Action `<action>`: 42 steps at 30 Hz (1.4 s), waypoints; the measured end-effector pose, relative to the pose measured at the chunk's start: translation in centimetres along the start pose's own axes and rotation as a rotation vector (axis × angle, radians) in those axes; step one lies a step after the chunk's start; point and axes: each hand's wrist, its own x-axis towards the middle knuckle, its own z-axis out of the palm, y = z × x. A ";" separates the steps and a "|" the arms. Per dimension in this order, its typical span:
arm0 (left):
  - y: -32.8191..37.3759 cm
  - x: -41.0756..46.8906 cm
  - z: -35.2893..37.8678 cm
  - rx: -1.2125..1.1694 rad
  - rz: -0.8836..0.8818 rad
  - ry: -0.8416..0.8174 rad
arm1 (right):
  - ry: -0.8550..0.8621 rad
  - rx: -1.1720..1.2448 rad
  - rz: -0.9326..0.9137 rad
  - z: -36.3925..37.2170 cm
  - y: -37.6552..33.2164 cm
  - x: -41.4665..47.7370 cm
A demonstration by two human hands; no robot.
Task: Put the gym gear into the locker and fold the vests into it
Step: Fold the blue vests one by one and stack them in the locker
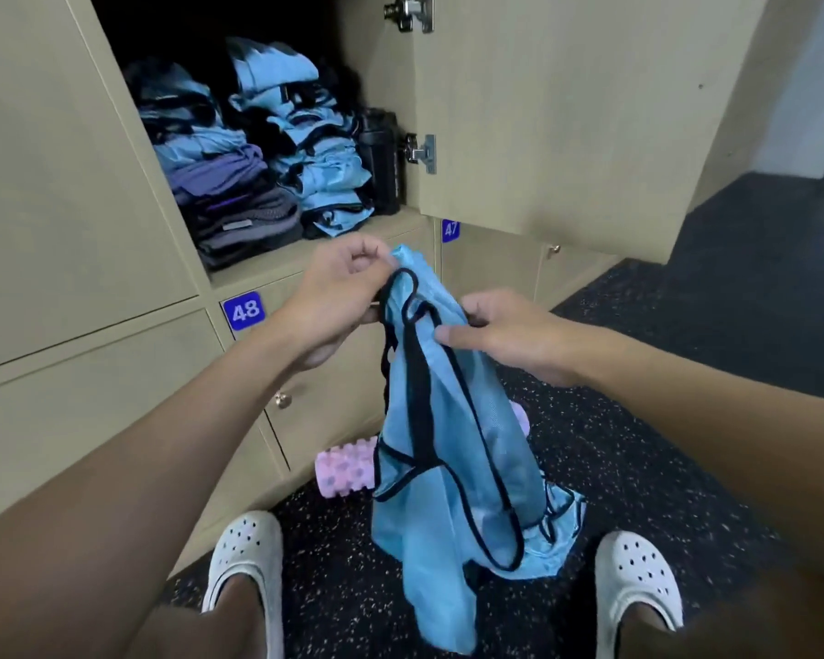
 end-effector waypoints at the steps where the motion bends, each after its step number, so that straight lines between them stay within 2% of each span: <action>1: -0.2 0.4 -0.7 0.023 -0.018 0.049 | 0.029 -0.007 -0.022 0.1 -0.1 0.2; 4: -1.4 1.5 -2.4 0.130 -0.072 0.161 | 0.082 -0.009 -0.075 0.5 -0.8 0.6; 8: -1.6 2.1 -2.1 0.201 -0.064 0.194 | 0.268 0.020 -0.117 0.7 -1.8 1.5; 10: -1.0 1.4 -1.4 0.216 -0.071 0.101 | 0.343 0.062 -0.112 0.7 -2.2 1.9; 13: -1.4 -0.6 -0.2 0.331 -0.034 -0.168 | 0.387 0.136 -0.122 0.3 -2.5 2.1; 15: -2.2 -1.5 0.8 0.304 -0.049 -0.248 | 0.399 0.202 -0.135 0.0 -2.6 1.9; 22: -1.8 -0.6 3.7 0.208 0.074 -0.047 | 0.535 0.286 -0.103 -1.8 -2.1 1.5; 25: -0.5 0.7 3.8 0.128 0.082 0.105 | 0.469 0.244 -0.008 -2.4 -1.3 0.9; 29: 1.3 2.5 2.9 -0.005 0.102 0.246 | 0.154 0.118 0.068 -2.8 -0.1 -0.7; 31: 1.9 2.8 2.4 -0.033 0.110 0.279 | 0.062 0.066 0.087 -2.1 0.2 -1.2; 33: 2.3 3.0 2.2 -0.077 0.105 0.308 | 0.142 0.000 0.065 -1.1 0.2 -1.2; 36: 2.8 3.1 1.6 -0.142 0.096 0.335 | 0.397 -0.067 -0.074 0.1 -1.0 -1.2; 37: 2.9 3.1 1.5 -0.150 0.099 0.338 | 0.407 -0.065 -0.117 0.4 -1.6 -1.3; 40: 3.4 2.9 1.4 -0.167 0.117 0.322 | 0.238 -0.161 -0.107 1.7 -1.5 -0.8; 42: 3.6 2.8 1.2 -0.161 0.122 0.303 | 0.219 -0.192 -0.123 2.4 -1.0 -0.2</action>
